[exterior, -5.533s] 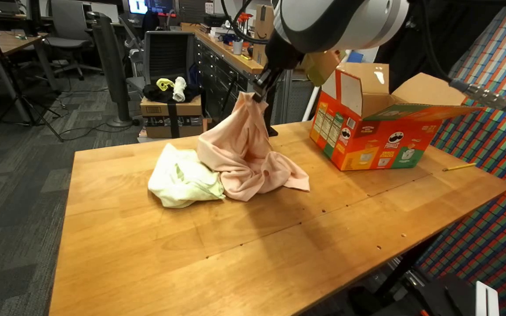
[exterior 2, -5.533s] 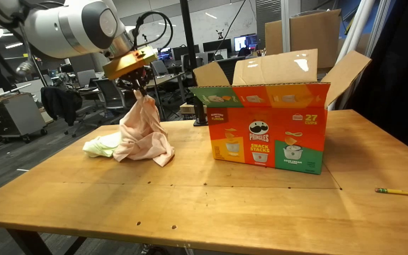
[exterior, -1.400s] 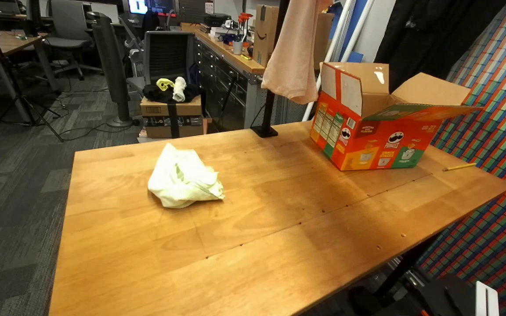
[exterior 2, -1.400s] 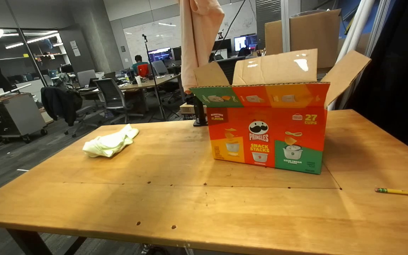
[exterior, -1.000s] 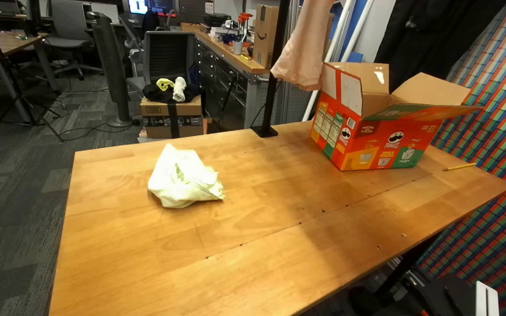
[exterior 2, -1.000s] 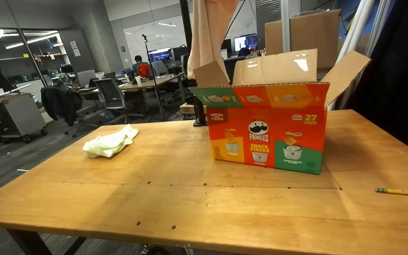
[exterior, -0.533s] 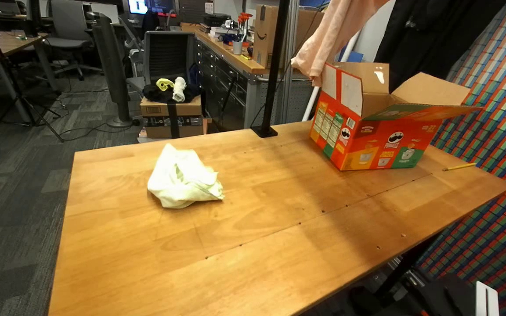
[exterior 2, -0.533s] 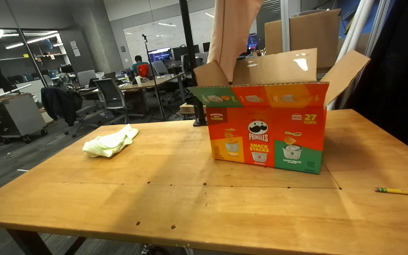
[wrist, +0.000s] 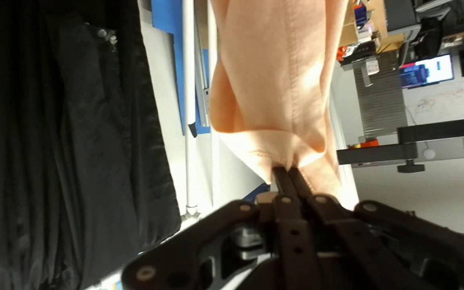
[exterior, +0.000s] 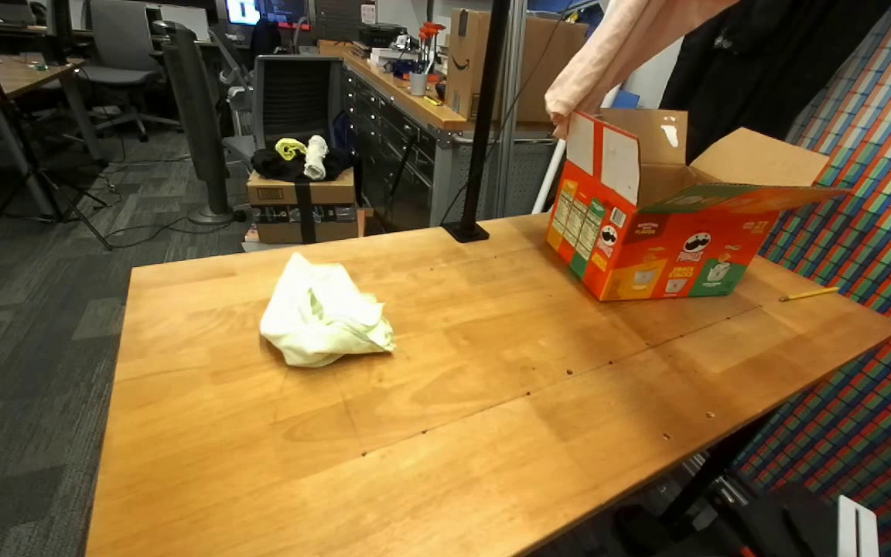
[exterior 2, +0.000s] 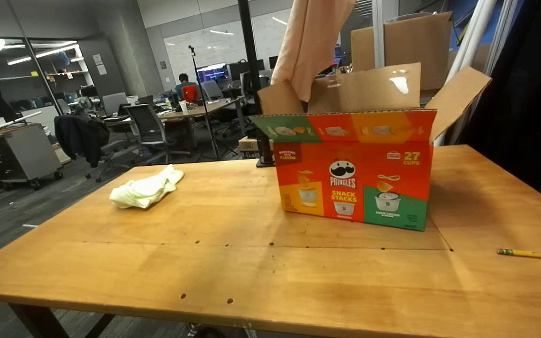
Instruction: Put the shirts inside the box
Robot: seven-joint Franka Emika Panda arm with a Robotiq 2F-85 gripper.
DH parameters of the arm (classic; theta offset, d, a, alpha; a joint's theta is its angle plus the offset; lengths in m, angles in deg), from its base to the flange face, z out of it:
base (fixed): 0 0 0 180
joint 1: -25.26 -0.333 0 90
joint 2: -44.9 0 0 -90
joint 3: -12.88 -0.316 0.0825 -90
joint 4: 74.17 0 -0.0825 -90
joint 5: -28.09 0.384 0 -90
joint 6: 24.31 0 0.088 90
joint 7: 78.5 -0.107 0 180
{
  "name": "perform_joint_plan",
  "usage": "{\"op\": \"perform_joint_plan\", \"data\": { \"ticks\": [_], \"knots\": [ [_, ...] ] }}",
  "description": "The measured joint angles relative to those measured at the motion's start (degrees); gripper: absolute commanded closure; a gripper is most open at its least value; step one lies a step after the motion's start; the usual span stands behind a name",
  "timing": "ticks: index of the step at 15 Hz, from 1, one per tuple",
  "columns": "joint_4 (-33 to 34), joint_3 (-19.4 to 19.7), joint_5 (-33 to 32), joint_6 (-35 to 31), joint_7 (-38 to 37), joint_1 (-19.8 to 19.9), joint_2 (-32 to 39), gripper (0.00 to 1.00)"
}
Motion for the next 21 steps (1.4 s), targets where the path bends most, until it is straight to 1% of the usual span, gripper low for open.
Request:
{"op": "perform_joint_plan", "data": {
  "ticks": [4,6,9,11,15,18,21],
  "knots": [
    [-2.3,0.3,-2.4,-0.4,-4.2,3.0,-3.1,0.98],
    [-3.7,0.3,-3.0,-0.4,-5.2,3.9,-4.4,0.98],
    [-7.4,-0.5,-4.5,0.0,-4.8,3.9,-5.7,0.99],
    [-11.6,-2.1,-6.6,0.4,-4.7,3.6,-5.9,0.99],
    [-18.8,-4.6,-7.3,0.6,-4.2,2.4,-5.7,0.99],
    [-21.3,-5.4,-7.3,0.9,-4.0,1.9,-5.7,0.98],
    [-22.3,-5.5,-7.3,2.4,-3.4,1.6,-5.7,0.99]
  ]
}}
